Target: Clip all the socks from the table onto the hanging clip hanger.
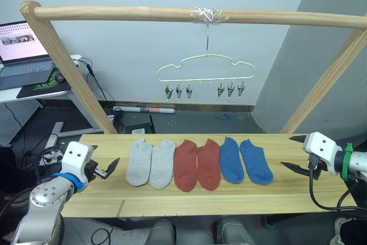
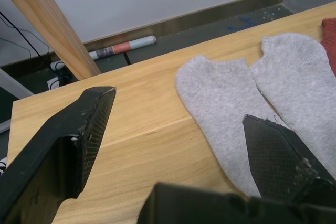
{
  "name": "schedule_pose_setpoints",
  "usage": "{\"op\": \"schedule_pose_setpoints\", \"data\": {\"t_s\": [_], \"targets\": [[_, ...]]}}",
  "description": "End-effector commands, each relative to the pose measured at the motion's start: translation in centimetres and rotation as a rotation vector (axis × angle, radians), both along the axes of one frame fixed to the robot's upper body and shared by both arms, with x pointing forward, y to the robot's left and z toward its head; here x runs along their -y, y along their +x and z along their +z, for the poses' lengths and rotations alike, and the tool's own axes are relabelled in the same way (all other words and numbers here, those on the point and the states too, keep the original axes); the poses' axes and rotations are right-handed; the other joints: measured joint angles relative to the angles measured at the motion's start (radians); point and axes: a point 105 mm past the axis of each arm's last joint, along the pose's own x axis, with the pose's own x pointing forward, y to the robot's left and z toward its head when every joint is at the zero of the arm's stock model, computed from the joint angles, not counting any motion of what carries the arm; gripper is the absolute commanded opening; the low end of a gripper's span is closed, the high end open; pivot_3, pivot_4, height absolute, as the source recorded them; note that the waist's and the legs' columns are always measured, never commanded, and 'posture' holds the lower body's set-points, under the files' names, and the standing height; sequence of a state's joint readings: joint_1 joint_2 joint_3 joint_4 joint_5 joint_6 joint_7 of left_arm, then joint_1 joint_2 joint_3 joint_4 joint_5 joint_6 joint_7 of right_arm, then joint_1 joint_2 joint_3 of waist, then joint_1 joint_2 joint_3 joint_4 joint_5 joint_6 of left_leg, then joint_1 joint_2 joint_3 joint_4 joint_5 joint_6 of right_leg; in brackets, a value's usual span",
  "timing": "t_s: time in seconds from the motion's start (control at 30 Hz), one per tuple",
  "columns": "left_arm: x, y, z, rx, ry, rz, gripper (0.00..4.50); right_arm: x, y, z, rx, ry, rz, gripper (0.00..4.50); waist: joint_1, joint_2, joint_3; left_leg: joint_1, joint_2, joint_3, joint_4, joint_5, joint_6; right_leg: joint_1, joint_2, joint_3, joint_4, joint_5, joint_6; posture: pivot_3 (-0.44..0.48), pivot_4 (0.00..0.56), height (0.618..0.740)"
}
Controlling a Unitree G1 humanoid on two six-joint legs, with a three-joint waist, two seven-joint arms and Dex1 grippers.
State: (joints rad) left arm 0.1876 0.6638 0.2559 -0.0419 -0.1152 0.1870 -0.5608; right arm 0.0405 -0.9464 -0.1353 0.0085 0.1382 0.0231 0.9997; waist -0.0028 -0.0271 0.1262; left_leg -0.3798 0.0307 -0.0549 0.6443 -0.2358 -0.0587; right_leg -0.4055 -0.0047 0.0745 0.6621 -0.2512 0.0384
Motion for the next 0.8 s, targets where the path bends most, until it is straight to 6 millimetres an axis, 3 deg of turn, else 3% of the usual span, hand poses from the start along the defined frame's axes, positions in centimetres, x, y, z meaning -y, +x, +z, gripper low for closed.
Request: {"op": "schedule_pose_setpoints", "data": {"t_s": [0.03,0.3,0.43,0.8], "targets": [[-0.1,0.2,1.2,0.053,0.004,0.004,4.41,0.0,0.6,1.4,0.069,0.004,0.002,4.5,0.0,0.0,0.0,0.0,0.0,0.0,0.0,0.0,0.0,0.0,0.0,0.0,0.0,0.0,0.0,0.063,0.077,0.737],[0.5,0.3,1.5,0.075,-0.01,-0.008,4.41,0.0,0.9,1.6,0.092,0.007,-0.021,4.5,0.0,0.0,0.0,0.0,0.0,0.0,0.0,0.0,0.0,0.0,0.0,0.0,0.0,0.0,0.0,0.054,0.074,0.737],[-0.2,0.7,1.6,0.101,0.014,0.047,4.41,0.5,1.8,1.7,0.146,0.002,-0.084,4.5,0.0,0.0,0.0,0.0,0.0,0.0,0.0,0.0,0.0,0.0,0.0,0.0,0.0,0.0,0.0,0.054,0.074,0.737],[1.8,1.0,1.7,0.151,-0.065,0.022,4.41,-0.6,1.4,2.0,0.153,0.048,-0.046,4.5,-0.003,0.0,0.0,0.0,0.0,0.0,0.0,0.0,0.0,0.0,0.0,0.0,0.0,0.0,0.0,0.03,0.08,0.737]]}}
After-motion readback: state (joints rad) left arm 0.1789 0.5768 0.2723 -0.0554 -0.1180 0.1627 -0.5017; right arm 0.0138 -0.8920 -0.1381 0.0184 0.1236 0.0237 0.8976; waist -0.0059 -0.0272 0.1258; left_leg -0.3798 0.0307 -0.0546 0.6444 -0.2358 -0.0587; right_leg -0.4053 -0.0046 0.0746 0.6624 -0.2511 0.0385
